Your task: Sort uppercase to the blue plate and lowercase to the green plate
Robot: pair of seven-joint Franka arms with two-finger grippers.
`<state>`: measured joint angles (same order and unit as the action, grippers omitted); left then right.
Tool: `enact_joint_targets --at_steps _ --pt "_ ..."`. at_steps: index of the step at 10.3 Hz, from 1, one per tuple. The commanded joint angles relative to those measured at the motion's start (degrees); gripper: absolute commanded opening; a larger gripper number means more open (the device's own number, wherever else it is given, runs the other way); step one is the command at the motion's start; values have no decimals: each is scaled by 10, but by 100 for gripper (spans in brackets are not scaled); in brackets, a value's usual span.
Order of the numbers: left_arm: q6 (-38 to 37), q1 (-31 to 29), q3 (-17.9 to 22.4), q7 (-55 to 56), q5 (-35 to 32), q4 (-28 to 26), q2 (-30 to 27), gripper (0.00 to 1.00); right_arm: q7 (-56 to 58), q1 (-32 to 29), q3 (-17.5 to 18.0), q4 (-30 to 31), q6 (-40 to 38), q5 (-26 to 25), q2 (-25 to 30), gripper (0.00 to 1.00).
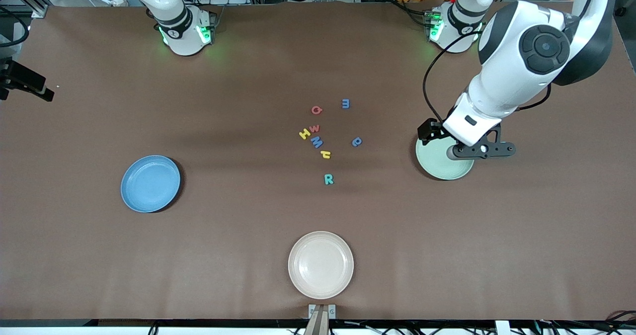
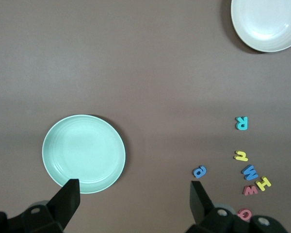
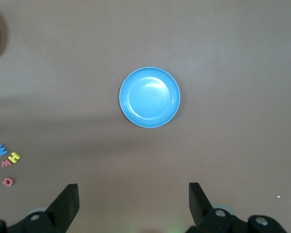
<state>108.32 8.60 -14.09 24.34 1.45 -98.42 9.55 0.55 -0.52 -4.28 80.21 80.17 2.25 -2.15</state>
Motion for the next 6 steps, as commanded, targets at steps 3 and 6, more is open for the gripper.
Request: enact_joint_targets --at_steps 3,6 --pt "43 8 -1 65 28 -7 34 100 0 -24 4 -8 -13 7 -1 100" --pt "111 36 -2 130 23 -42 65 100 0 -18 8 -8 -13 0 -1 100"
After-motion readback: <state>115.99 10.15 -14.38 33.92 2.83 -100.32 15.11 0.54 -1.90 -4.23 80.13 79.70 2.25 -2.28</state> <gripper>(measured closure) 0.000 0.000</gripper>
